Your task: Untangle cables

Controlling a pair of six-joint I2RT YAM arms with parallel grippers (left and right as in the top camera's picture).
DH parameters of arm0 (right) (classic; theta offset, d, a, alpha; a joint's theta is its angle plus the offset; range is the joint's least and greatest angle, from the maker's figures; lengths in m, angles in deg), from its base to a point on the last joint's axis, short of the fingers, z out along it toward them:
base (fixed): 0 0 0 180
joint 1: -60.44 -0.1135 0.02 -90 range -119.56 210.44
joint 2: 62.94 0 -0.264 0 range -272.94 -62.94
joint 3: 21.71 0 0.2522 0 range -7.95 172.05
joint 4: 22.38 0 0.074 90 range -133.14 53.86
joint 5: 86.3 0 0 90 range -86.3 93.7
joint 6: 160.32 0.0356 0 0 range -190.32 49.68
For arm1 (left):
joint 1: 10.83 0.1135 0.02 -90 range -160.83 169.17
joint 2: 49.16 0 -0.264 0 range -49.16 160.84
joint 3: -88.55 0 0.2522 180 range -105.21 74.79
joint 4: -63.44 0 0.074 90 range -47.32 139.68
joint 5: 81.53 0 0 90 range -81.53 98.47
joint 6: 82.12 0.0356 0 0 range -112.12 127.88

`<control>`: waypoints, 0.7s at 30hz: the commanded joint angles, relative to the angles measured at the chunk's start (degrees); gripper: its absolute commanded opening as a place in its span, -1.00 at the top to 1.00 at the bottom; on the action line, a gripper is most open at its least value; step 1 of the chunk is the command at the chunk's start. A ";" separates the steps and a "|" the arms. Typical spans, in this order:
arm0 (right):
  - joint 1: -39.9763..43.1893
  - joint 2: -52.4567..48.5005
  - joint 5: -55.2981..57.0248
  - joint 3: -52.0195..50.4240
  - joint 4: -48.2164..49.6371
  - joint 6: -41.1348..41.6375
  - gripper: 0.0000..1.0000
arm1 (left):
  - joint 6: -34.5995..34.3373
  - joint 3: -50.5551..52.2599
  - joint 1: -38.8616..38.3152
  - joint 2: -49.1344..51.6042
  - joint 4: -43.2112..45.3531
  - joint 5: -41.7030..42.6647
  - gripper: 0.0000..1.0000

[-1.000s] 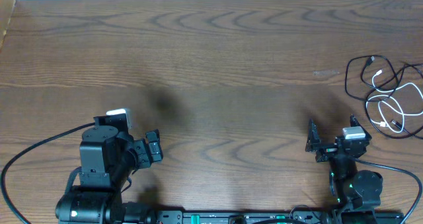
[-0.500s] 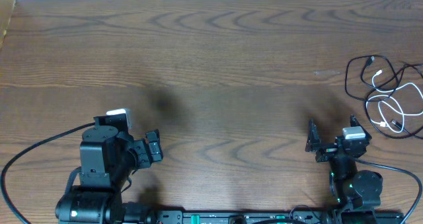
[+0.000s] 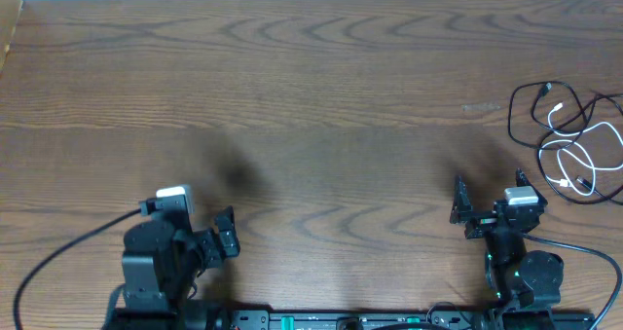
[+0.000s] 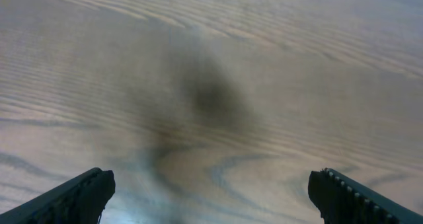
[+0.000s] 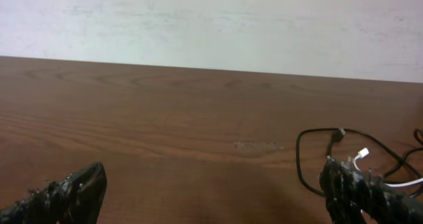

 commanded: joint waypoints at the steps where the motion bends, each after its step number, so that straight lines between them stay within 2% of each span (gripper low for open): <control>1: 0.28 0.39 0.81 -0.07 -0.28 0.39 -0.99 | 0.70 5.64 1.51 -5.79 2.89 -0.90 -0.98; 13: 0.28 0.39 0.81 -0.07 -0.28 0.39 -0.98 | 0.46 19.50 2.03 -19.85 17.05 -0.90 -0.98; 21: 0.28 0.39 0.81 -0.07 -0.28 0.39 -0.99 | 0.48 25.44 2.03 -22.25 29.66 -0.92 -0.98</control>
